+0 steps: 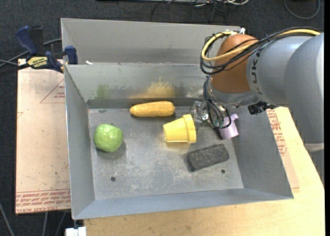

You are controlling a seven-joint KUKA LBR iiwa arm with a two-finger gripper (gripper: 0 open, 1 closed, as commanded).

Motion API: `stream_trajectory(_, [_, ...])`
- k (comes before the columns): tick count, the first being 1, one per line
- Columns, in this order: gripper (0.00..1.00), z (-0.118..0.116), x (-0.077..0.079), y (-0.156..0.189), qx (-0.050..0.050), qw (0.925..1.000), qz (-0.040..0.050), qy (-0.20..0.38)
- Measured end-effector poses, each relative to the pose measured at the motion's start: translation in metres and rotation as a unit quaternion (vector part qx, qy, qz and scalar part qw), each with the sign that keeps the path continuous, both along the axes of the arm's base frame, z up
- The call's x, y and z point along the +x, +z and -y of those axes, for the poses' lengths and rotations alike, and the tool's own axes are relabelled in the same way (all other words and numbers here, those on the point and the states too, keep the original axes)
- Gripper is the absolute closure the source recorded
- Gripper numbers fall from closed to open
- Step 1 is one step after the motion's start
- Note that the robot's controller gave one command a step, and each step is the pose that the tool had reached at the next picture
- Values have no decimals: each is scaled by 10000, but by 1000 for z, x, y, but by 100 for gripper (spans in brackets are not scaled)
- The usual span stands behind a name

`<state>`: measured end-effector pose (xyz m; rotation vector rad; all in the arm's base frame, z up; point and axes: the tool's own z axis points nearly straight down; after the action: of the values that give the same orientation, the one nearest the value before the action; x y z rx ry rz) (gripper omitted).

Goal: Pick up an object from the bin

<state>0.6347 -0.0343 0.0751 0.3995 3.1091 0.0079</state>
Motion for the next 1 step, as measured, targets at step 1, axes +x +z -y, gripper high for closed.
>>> stream_trajectory(1, [100,0,-1,15,3,10000,-10,2])
